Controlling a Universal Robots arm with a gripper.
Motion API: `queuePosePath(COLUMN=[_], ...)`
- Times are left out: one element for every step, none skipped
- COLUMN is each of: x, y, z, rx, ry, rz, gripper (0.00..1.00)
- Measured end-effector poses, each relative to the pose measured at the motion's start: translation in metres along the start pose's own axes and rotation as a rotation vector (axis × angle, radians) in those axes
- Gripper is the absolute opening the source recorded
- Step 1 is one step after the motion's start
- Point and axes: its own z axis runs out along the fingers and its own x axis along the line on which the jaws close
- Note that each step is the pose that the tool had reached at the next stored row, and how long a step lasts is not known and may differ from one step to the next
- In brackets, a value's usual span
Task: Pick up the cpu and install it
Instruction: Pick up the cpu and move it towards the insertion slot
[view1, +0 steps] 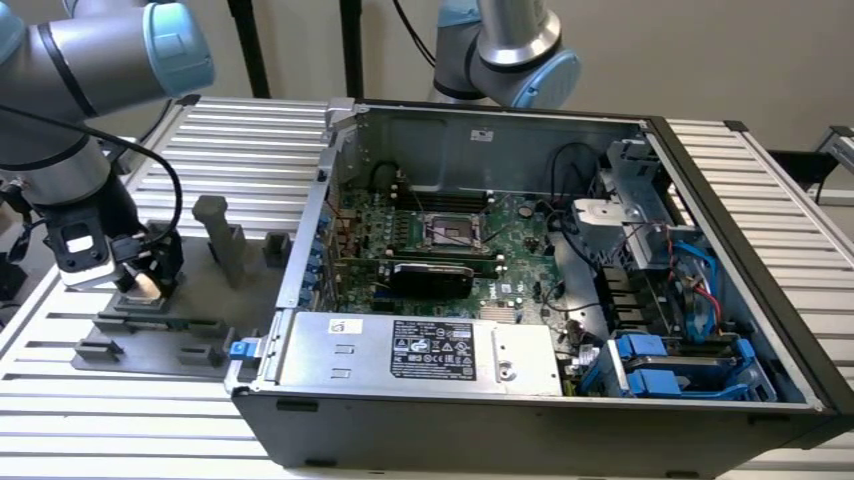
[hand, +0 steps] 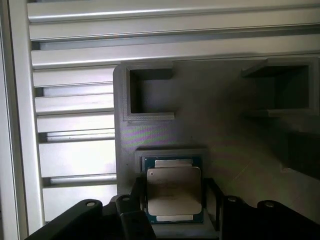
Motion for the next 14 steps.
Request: queuePosePath(x=[0.0, 0.0, 0.0, 0.0, 0.0, 0.0, 0.0, 0.0, 0.0, 0.0, 0.0, 0.0, 0.0, -0.0001], y=[0.0, 0.0, 0.0, 0.0, 0.0, 0.0, 0.0, 0.0, 0.0, 0.0, 0.0, 0.0, 0.0001, 0.0002], z=[0.0, 0.0, 0.0, -0.0001, -0.0001, -0.0001, -0.0001, -0.0001, -0.0001, -0.0001, -0.0005, -0.0015, -0.0034, -0.0055], rx=[0.0, 0.0, 0.0, 0.0001, 0.0001, 0.0001, 0.0001, 0.0001, 0.0001, 0.0001, -0.0001, 0.0, 0.0001, 0.0], ry=[0.0001, 0.0001, 0.0, 0.0002, 0.0002, 0.0002, 0.0002, 0.0002, 0.0004, 0.0005, 0.0003, 0.0005, 0.0009, 0.001], rz=[0.0, 0.0, 0.0, 0.0, 0.0, 0.0, 0.0, 0.0, 0.0, 0.0, 0.0, 0.0, 0.0, 0.0], gripper=[0.58, 0.58, 0.58, 0.58, 0.56, 0.55, 0.55, 0.55, 0.55, 0.55, 0.55, 0.55, 0.55, 0.55])
